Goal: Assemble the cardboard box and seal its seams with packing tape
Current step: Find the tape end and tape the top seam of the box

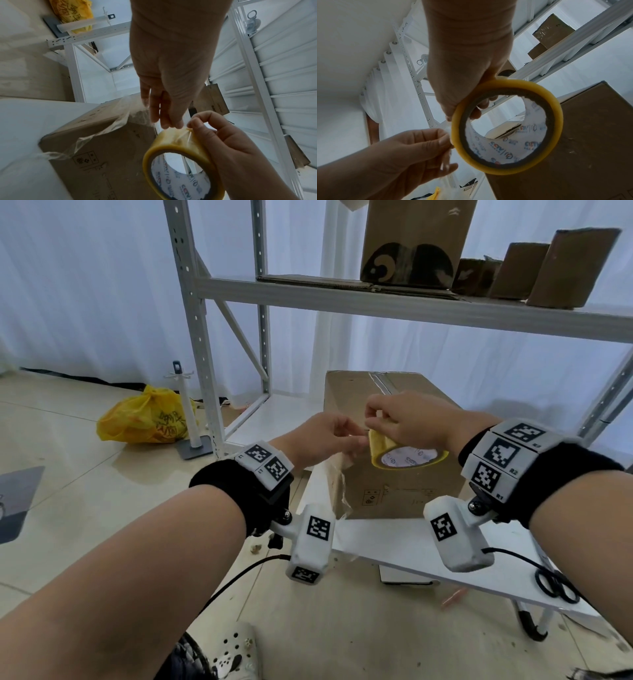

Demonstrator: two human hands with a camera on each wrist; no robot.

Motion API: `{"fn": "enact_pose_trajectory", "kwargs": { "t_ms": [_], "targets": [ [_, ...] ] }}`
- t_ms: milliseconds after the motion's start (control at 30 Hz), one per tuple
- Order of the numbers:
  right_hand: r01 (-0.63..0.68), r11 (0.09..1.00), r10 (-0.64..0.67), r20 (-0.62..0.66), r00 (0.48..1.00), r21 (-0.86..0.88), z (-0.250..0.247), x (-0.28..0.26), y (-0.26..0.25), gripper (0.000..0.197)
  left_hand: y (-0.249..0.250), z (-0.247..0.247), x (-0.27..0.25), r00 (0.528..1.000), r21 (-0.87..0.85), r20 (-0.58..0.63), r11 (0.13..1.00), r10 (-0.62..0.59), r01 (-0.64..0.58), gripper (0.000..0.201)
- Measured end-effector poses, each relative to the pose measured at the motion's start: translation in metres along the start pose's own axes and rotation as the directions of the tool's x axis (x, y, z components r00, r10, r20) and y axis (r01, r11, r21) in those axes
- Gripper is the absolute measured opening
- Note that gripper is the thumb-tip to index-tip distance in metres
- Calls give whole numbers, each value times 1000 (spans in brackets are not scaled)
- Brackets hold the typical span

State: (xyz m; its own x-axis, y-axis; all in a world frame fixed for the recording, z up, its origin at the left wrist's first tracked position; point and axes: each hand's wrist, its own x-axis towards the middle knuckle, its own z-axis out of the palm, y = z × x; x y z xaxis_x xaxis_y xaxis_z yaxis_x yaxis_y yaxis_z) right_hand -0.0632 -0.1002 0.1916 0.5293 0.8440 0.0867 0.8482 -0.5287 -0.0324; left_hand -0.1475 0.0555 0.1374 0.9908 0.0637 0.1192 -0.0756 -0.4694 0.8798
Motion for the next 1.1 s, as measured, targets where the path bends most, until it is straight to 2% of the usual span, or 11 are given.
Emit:
{"fn": "enact_pose_trajectory", "kwargs": {
  "t_ms": [67, 233, 367, 467, 600, 867, 933, 1033, 1100],
  "targets": [
    [-10, 999, 10, -11, 1000, 38, 2, 1, 1, 16, 0, 1, 1, 999, -22, -45, 1000, 16, -17, 13],
    [-32, 988, 35, -18, 999, 152, 9, 2, 5, 17, 2, -6, 3, 996, 93, -80, 995, -26, 33, 15],
    [-95, 949, 91, 25, 996, 301, 8, -5, 14, 45, 0, -15, 3, 995, 181, -85, 981, -61, 75, 18],
    [-95, 931, 92, 26, 995, 352, 8, -7, 21, 45, -2, -17, 4, 995, 169, -75, 983, -63, 75, 19],
    [-73, 941, 79, -4, 997, 332, 9, -4, 25, 52, -3, -20, 6, 988, 127, -129, 987, -83, 99, 23],
    [-31, 939, 85, -145, 986, 342, 10, 0, 26, 31, -5, -27, 11, 985, 117, -146, 988, -88, 105, 21],
    [-46, 958, 91, -148, 985, 282, 8, 3, 27, 33, -5, -26, 13, 985, 135, -159, 986, -74, 96, 19],
    [-108, 994, 105, -119, 987, -21, 4, 5, 29, 41, -5, -27, 17, 984, 128, -166, 988, -62, 84, 18],
    [-128, 984, 114, -116, 987, -121, 4, 5, 31, 42, -4, -30, 19, 985, 118, -159, 989, -67, 86, 18]
  ]
}}
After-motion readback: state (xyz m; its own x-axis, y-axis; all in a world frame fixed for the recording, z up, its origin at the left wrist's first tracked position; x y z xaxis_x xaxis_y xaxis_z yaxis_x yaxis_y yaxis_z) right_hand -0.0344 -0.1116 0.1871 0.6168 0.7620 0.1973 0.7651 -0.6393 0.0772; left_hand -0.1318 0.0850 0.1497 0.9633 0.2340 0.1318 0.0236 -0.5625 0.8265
